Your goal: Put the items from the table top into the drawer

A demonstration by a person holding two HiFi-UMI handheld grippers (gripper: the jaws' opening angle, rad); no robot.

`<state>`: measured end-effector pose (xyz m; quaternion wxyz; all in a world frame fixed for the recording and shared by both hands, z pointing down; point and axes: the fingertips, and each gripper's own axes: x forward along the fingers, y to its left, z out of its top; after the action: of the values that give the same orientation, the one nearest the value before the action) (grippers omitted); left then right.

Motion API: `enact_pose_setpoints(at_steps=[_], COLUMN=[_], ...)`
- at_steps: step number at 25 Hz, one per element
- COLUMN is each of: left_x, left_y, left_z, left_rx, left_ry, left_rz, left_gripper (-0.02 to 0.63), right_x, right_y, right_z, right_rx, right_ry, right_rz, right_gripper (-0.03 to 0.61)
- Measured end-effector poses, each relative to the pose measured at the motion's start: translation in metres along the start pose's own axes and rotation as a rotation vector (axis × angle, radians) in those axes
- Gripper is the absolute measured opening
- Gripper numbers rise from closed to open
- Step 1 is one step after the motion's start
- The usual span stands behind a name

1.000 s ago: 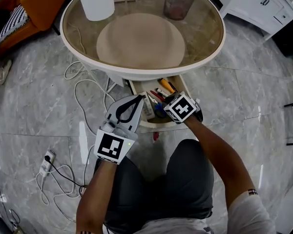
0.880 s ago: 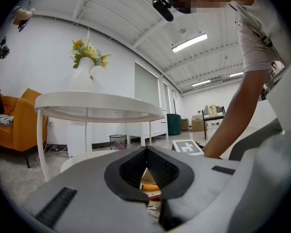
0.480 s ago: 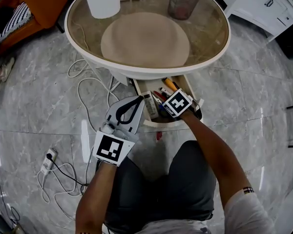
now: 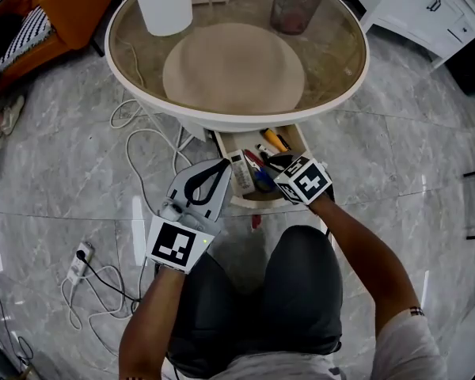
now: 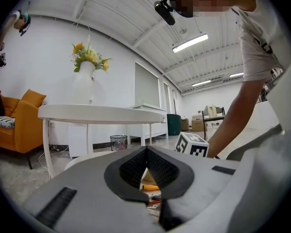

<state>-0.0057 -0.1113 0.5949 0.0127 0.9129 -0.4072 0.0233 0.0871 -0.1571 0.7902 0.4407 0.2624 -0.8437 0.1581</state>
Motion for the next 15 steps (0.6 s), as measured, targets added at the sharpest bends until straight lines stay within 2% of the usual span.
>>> enact_pose_setpoints(at_steps=[4,7,15], left_x=[0.000,-0.003,-0.010], left_y=[-0.006,-0.011,-0.017], left_z=[0.012,0.026,0.069], left_rx=[-0.003,0.001,-0.023], left_ry=[-0.010,-0.017,-0.037], left_rz=[-0.007,-0.017,-0.044], left_gripper=[0.000,0.000,0.000], right_x=[-0.040,-0.076,-0.182], right_y=[0.009,0.026,0.067], right_z=[0.027,0.046,0.115], right_rx=[-0.026,-0.039,-0.065], right_ry=[-0.127,-0.206,-0.471], right_rz=[0.003,0.041,0.152], right_gripper=[0.022,0.003,0.002])
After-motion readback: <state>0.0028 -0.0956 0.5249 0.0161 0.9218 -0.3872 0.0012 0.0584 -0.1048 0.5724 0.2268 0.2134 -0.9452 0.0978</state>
